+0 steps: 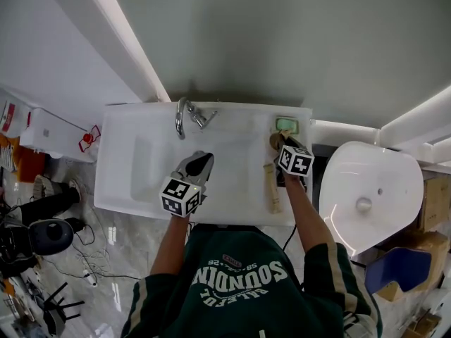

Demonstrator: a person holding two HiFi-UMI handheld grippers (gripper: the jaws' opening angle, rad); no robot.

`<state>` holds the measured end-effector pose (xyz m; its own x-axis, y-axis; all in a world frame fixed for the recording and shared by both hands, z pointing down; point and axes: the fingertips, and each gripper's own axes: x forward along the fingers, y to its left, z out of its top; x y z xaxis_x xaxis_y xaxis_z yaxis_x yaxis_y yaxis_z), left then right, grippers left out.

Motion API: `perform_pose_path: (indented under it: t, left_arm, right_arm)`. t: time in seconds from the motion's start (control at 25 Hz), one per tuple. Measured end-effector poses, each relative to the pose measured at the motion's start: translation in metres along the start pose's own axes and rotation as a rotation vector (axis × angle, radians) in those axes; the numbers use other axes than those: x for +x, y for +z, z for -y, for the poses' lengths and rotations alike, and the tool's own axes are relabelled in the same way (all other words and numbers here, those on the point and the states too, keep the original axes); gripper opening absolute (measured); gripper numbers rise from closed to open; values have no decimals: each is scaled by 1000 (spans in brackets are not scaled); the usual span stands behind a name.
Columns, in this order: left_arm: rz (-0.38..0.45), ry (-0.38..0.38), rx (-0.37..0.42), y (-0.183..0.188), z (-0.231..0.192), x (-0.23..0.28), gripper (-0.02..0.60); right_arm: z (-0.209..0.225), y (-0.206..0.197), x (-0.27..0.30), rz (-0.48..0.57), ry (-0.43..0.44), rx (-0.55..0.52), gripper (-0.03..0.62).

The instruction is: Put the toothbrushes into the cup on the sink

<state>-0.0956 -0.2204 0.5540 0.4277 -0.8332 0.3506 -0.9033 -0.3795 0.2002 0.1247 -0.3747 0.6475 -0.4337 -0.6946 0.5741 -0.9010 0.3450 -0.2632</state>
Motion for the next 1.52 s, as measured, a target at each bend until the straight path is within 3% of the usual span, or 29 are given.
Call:
perform_pose_path:
  t: [0.36, 0.48, 0.72, 0.8, 0.92, 1.08, 1.28, 1.52]
  left_arm:
    - [8, -33, 4, 7, -13, -1, 52]
    - [4, -59, 10, 6, -15, -1, 52]
    - [8, -123, 21, 9, -14, 0, 52]
    - [12, -149, 28, 11, -12, 2, 52]
    - [18, -183, 42, 13, -10, 6, 51]
    - [17, -218, 53, 14, -9, 10, 52]
    - [11, -252, 59, 11, -6, 12, 51]
    - [5, -283, 61, 10, -3, 18, 52]
  right_arm:
    - [-1, -4, 3, -6, 26, 4, 51]
    - [0, 1, -4, 15, 6, -4, 91]
    - [-14, 12, -30, 76, -9, -8, 97]
    - [-22, 14, -39, 85, -6, -16, 86]
    - [-38, 18, -54, 134, -1, -48, 2]
    - [-64, 23, -74, 203, 12, -128, 2]
    - [-91, 23, -97, 268, 55, -127, 2]
    - [-121, 22, -115, 305, 84, -204, 2]
